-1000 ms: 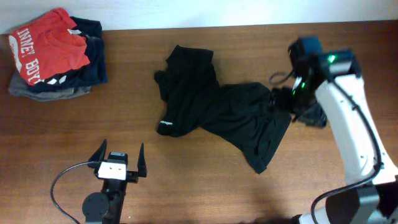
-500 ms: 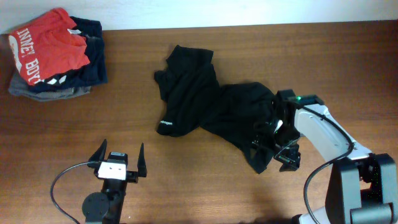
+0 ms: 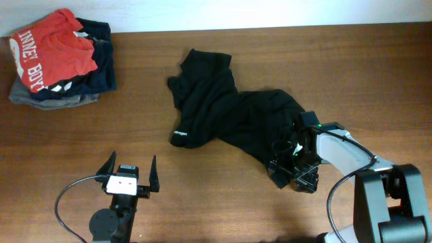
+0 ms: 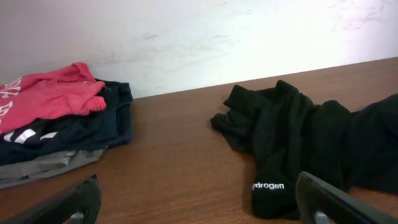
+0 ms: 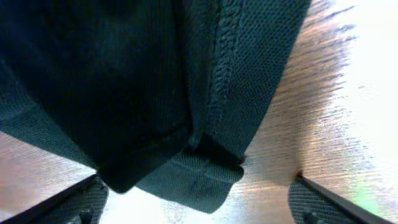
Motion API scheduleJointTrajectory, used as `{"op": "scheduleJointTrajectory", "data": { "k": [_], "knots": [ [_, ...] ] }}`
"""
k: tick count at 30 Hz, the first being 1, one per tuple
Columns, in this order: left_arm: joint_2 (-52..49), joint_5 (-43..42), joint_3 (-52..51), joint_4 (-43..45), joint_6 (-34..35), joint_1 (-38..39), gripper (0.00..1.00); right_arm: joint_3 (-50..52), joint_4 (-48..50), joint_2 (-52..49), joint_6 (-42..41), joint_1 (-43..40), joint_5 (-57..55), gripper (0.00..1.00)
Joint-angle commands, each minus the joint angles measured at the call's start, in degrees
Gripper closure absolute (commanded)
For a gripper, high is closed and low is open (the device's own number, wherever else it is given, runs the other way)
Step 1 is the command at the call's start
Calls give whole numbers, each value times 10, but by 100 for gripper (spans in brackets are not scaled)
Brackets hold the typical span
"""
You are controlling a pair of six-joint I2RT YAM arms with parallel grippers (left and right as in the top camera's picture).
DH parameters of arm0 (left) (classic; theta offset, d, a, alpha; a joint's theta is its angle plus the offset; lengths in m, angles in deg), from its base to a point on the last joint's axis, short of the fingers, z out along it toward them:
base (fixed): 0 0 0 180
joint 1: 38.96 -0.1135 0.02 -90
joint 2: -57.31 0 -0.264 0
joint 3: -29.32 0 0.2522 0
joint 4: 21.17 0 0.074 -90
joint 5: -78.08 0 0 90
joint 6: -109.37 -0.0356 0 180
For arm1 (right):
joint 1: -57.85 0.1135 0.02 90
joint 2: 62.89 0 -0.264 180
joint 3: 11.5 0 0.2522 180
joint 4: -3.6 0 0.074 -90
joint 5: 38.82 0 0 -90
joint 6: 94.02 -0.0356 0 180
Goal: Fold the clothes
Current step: 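Grasp the shirt's right edge with the right gripper, then pull the shirt edge rightward with the right gripper to spread it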
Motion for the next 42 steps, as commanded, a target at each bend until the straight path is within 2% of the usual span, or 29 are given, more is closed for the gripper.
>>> {"op": "scheduleJointTrajectory", "data": {
  "k": [1,7,10,13,15,20,23,32,37,42],
  "knots": [
    [4,2,-2,-3,-5,-3,1,24,32,0,-2,3,7,12],
    [4,2,-2,-3,-5,-3,1,44,54,0,-2,3,8,47],
    [4,2,-2,-3,-5,-3,1,47,58,0,-2,3,7,71],
    [4,2,-2,-3,-5,-3,1,47,65,0,-2,3,7,81],
    [4,2,-2,-3,-5,-3,1,47,71,0,-2,3,5,96],
    [4,2,-2,-3,-5,-3,1,34,67,1,-5,2,-40,96],
    [4,2,-2,-3,-5,-3,1,-7,26,4,-4,-9,-81,96],
    [4,2,-2,-3,-5,-3,1,-262,-191,16,0,-119,-275,96],
    [4,2,-2,-3,-5,-3,1,-365,-210,16,14,-214,-276,96],
    [4,2,-2,-3,-5,-3,1,-369,-228,15,35,-242,-265,96]
  ]
}}
